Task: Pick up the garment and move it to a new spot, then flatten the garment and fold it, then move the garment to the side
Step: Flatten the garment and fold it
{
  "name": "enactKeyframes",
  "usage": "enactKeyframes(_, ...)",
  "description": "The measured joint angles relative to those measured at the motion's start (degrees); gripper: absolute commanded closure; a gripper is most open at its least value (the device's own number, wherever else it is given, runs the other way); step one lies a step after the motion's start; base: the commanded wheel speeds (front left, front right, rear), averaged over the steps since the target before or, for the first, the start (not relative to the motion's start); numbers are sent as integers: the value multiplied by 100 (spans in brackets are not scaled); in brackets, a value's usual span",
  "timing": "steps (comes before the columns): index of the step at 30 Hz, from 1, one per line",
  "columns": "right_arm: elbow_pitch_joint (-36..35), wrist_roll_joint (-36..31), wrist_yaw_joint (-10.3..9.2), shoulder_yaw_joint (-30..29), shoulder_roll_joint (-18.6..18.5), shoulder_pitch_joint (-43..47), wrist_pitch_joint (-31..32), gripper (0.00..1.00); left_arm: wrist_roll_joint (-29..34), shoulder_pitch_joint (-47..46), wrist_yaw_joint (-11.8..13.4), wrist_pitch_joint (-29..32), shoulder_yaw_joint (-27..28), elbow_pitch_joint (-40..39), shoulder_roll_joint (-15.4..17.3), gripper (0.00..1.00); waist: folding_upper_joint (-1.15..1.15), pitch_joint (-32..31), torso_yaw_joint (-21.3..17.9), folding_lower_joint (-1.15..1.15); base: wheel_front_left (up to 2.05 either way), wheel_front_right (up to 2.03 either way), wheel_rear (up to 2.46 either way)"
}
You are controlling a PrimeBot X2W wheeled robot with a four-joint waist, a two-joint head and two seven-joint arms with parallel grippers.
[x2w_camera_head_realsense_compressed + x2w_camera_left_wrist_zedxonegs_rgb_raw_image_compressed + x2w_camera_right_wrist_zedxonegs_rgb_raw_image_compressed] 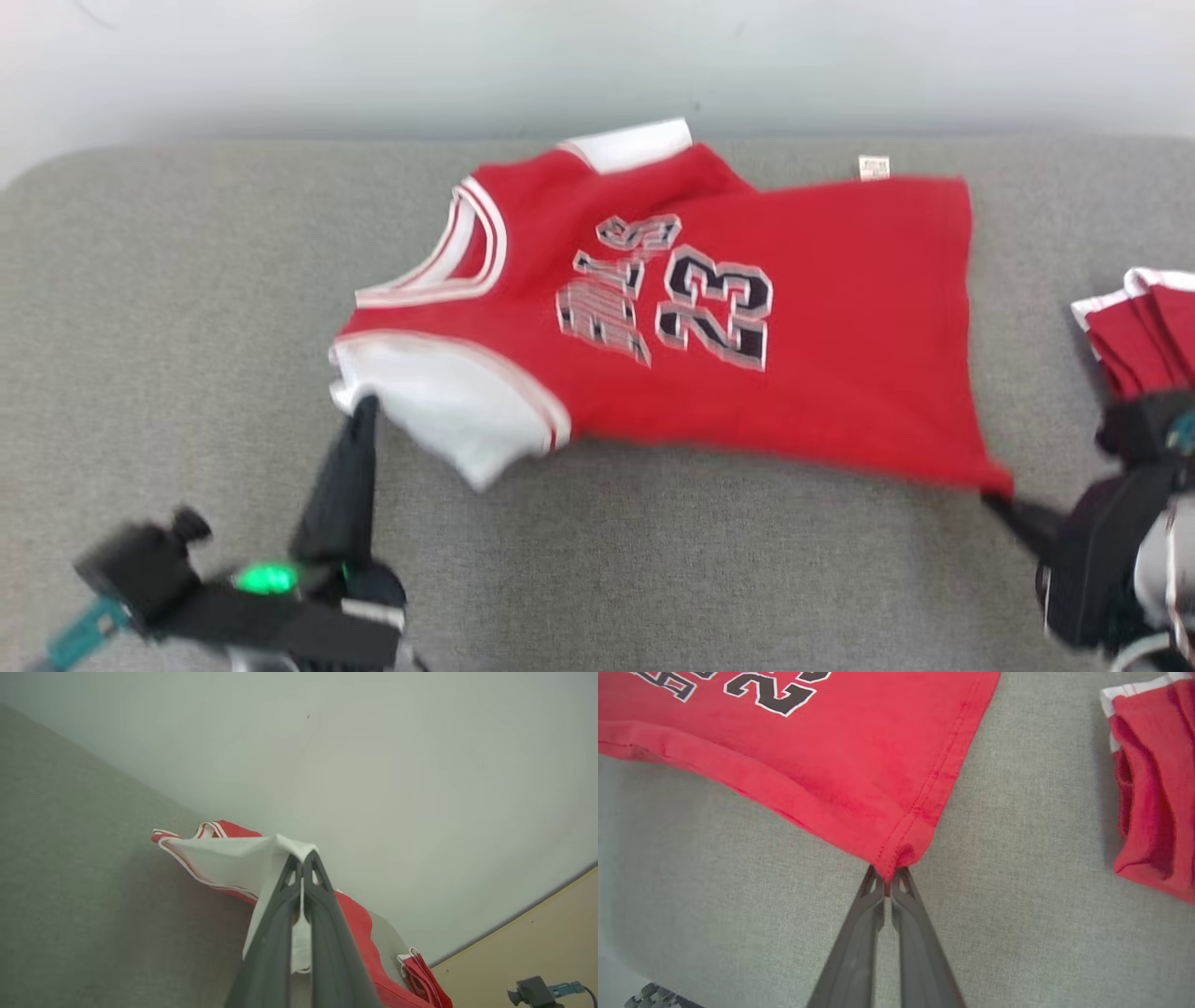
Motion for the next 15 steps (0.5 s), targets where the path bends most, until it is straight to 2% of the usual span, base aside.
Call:
enactKeyframes(10,-464,-66,0,-308,265,1095,943,100,-474,1184,131,363,-196,-23,18,100,0,-338,112,1,0,0,0)
enactKeyframes(15,-597,-167,0,-515,367,1419,1306,100,-675,1583,236,628,-188,-78,185,100,1,-437,240,1,0,0,0)
